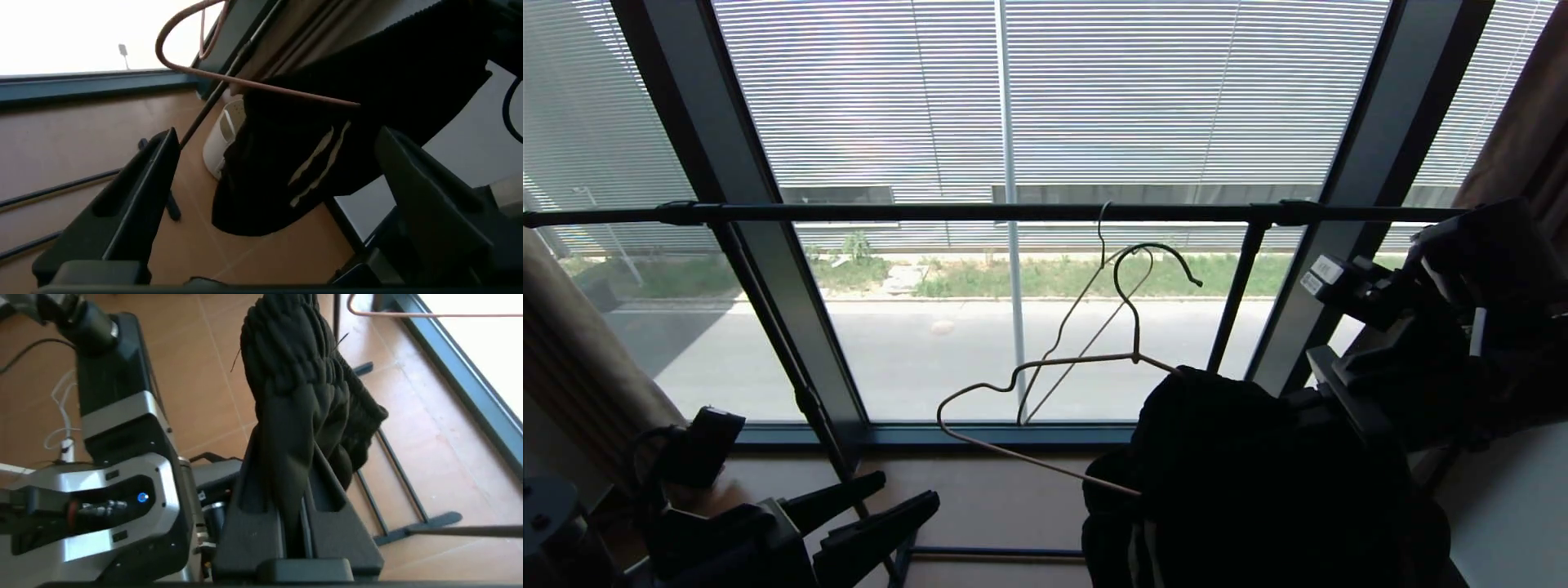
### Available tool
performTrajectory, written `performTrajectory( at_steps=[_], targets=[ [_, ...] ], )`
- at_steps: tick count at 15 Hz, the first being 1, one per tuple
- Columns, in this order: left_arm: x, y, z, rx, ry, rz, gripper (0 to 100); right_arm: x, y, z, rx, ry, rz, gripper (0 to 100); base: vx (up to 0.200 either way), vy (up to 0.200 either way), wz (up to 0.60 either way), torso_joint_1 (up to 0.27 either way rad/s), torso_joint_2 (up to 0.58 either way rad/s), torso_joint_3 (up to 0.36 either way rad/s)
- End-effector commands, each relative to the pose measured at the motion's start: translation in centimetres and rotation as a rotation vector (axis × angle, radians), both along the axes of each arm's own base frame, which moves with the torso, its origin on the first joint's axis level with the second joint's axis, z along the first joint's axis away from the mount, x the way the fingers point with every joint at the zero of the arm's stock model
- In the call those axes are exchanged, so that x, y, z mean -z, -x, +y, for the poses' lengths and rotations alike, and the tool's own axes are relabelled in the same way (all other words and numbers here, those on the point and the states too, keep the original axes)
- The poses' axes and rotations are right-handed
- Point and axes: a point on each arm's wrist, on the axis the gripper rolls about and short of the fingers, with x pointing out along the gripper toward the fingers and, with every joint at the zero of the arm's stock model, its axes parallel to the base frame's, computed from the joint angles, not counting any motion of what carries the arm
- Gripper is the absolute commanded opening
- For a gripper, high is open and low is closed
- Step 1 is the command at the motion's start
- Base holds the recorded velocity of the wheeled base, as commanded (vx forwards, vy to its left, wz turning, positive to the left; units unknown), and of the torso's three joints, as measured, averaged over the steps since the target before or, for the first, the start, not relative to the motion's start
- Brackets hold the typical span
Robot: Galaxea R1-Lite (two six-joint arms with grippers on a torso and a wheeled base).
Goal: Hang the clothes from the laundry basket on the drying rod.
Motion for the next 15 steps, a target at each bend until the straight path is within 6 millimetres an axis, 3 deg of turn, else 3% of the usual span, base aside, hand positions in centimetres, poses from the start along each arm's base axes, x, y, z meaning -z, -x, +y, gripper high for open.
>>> performTrajectory(
  at_steps=[1, 3, 8, 15],
  targets=[
    [0.2, 0.1, -0.1, 0.028, 0.010, 0.035, 100, -0.2, 0.0, -1.1, -0.012, -0.060, 0.014, 0, 0.000, 0.000, 0.00, 0.000, 0.00, 0.000],
    [0.4, 0.2, -0.1, 0.036, 0.001, 0.054, 100, -0.4, -0.1, -2.0, -0.054, -0.140, 0.028, 0, 0.000, 0.000, 0.00, 0.000, 0.00, 0.000],
    [0.8, 0.4, -0.8, 0.079, -0.011, 0.075, 100, 0.2, -0.6, -1.7, -0.151, -0.190, 0.005, 0, 0.000, 0.000, 0.00, 0.000, 0.00, 0.000],
    [2.3, -0.6, -2.2, 0.120, -0.042, 0.121, 100, -0.7, 0.2, -1.8, -0.262, -0.293, -0.037, 0, 0.000, 0.000, 0.00, 0.000, 0.00, 0.000]
  ],
)
